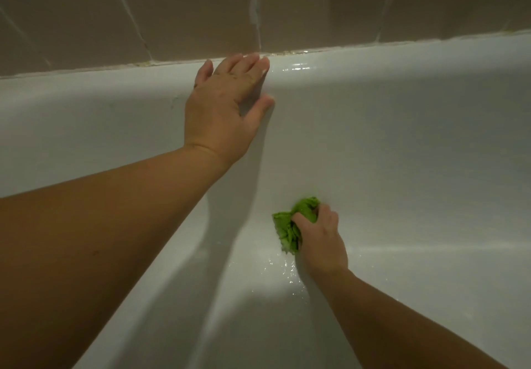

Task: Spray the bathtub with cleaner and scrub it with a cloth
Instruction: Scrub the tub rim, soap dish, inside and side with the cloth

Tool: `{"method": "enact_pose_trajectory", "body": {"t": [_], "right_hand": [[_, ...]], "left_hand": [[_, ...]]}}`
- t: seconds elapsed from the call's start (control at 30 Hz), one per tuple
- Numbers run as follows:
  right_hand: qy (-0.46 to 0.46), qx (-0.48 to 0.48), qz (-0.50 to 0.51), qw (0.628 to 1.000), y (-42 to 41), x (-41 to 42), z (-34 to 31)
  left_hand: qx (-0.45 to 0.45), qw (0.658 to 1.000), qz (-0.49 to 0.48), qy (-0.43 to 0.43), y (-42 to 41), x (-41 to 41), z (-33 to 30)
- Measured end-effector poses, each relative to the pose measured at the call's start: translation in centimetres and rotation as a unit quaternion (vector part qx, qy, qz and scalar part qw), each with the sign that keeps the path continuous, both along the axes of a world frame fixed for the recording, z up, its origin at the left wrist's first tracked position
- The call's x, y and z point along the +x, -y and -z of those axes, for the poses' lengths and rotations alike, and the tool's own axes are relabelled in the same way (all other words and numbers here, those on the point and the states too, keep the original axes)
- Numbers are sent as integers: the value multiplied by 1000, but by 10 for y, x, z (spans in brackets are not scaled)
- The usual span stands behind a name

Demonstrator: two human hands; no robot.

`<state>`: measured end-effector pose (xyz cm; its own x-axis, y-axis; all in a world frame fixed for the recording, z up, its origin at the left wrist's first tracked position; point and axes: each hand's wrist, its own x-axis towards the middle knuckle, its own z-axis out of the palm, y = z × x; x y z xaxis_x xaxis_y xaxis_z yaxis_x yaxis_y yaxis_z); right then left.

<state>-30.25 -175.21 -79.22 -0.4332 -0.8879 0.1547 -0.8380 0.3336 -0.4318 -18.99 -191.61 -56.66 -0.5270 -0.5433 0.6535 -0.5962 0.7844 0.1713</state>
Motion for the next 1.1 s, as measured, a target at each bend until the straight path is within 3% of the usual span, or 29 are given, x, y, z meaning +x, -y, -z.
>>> {"method": "enact_pose_trajectory", "body": {"t": [0.17, 0.3, 0.43, 0.7, 0.8, 0.9, 1.1], "right_hand": [[20, -239, 39, 970, 33, -22, -108], [31, -347, 67, 935, 49, -38, -209], [-20, -321, 39, 946, 43, -46, -201], [-26, -64, 10, 998, -11, -52, -19], [0, -1, 3, 1000, -30, -53, 8], [22, -70, 42, 996, -16, -59, -26], [5, -321, 61, 945, 26, -75, -179]], "left_hand": [[6, 1000, -6, 7, -6, -4, -2], [16, 1000, -8, 16, -12, -7, -5], [30, 999, -15, 14, -16, -15, -5], [13, 1000, -14, 7, -23, -34, -4], [11, 1000, -15, 16, -24, -40, -1], [9, 1000, -17, 16, -25, -45, 1], [25, 999, -25, -18, -35, -55, 5]]}}
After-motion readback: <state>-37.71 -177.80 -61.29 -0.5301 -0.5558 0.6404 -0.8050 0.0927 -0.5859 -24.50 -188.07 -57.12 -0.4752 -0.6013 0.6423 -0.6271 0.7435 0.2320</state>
